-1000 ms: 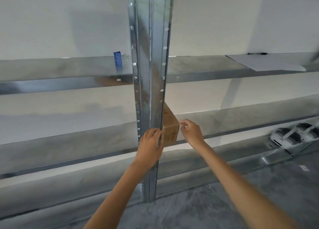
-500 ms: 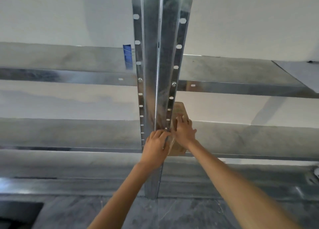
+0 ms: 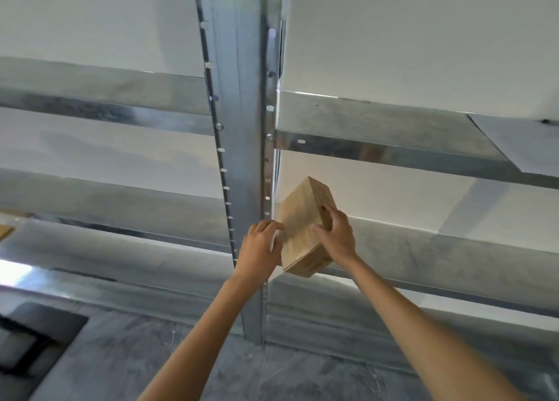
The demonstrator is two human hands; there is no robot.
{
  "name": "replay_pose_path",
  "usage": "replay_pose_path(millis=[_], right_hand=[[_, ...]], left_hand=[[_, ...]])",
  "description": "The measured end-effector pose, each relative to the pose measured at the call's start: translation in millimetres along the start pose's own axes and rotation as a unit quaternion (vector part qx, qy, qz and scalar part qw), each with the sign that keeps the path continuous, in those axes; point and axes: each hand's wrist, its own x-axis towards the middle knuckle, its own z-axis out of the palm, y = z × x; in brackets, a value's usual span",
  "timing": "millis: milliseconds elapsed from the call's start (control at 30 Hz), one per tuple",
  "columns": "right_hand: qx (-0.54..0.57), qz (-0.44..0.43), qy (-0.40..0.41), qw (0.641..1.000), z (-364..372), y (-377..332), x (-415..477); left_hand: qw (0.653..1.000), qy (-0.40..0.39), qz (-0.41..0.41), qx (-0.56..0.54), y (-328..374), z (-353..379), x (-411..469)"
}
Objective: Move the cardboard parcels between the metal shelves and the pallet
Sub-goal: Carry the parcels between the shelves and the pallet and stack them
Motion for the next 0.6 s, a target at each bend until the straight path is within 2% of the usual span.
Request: replay_pose_path(millis=[133, 200, 333, 467, 600], right_hand=[[0.132, 0.01, -0.023, 0.991, -42.3, 22.7, -27.9], [0.198, 0.021, -0.044, 0.979, -64.3, 31.8, -43.6], [0.304, 0.006, -0.093, 0.948, -98.6, 44.3, -81.1], [0.339, -0.003, -0.129, 0.932, -120.4, 53.5, -110.9], [0.313, -0.024, -0.188, 0.931, -132.8, 60.4, -129.8]], left_hand=[[0.997, 0.028, -0.033, -0.057, 27.9, 25.1, -25.1], [0.996, 0.038, -0.038, -0.078, 38.2, 37.8, -35.5], [0.976, 0.055, -0.106, -0.184, 68.8, 48.8, -60.0], [0.959, 0.043, -0.099, -0.264, 95.8, 49.1, -84.3], [0.959, 0.062, -0.059, -0.269, 108.1, 51.9, -109.9]])
